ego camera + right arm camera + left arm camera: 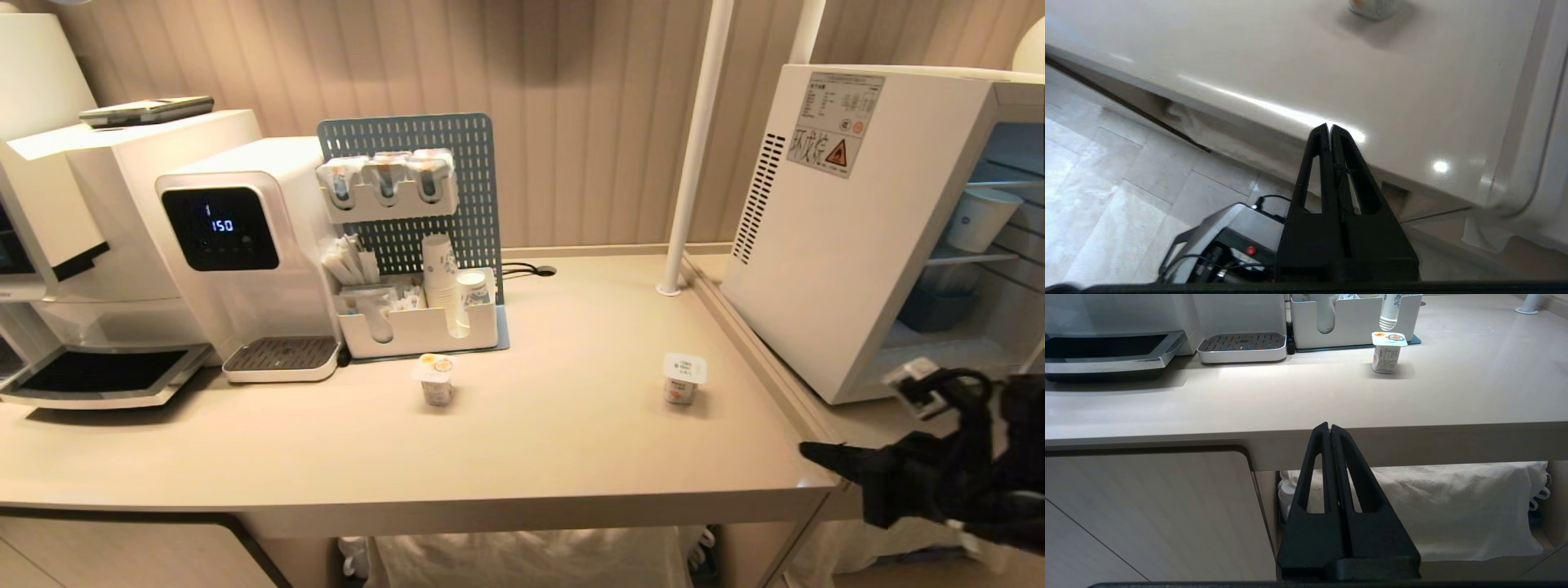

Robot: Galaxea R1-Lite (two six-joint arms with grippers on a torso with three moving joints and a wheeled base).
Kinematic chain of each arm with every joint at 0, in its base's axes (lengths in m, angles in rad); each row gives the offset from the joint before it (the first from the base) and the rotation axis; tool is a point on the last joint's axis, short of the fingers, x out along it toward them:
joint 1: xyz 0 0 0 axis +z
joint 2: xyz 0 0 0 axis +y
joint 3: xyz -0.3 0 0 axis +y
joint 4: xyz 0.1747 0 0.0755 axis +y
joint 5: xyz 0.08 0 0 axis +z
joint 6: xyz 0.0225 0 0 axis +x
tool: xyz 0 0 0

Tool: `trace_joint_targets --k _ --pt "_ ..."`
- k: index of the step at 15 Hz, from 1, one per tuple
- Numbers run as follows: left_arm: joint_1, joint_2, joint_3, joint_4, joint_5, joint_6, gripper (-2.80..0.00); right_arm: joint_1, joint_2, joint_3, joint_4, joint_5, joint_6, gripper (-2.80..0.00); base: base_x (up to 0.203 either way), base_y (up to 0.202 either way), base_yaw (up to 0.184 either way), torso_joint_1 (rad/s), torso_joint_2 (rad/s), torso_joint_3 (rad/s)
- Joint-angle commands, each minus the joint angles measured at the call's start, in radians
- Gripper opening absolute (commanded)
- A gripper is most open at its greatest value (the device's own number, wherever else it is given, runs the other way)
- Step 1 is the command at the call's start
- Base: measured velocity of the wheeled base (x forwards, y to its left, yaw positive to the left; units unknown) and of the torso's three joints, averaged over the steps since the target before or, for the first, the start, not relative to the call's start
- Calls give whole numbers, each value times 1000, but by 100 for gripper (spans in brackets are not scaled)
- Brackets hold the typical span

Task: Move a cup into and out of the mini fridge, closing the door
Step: Put the yoghurt in the freezer

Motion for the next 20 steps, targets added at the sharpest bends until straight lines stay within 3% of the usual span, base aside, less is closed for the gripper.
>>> trace_joint_targets --k 1,4,9,15,18,20 --pt "0 0 0 0 0 0 -280 11 433 0 -310 -42 -26 0 0 0 0 0 0 0" --pt "0 1 0 0 0 0 -280 42 703 -131 -603 -220 -100 0 0 0 0 0 0 0" --pt "0 2 0 0 -1 0 -280 99 721 -310 -679 -382 -132 0 0 0 0 0 0 0" --pt "0 1 0 0 0 1 -280 164 648 -236 -670 -408 -132 0 0 0 0 0 0 0" --pt "0 1 0 0 0 0 -280 167 673 -304 -636 -408 -134 0 0 0 0 0 0 0" --pt "0 1 0 -1 0 1 -280 171 694 -406 -540 -408 -128 0 0 0 0 0 0 0"
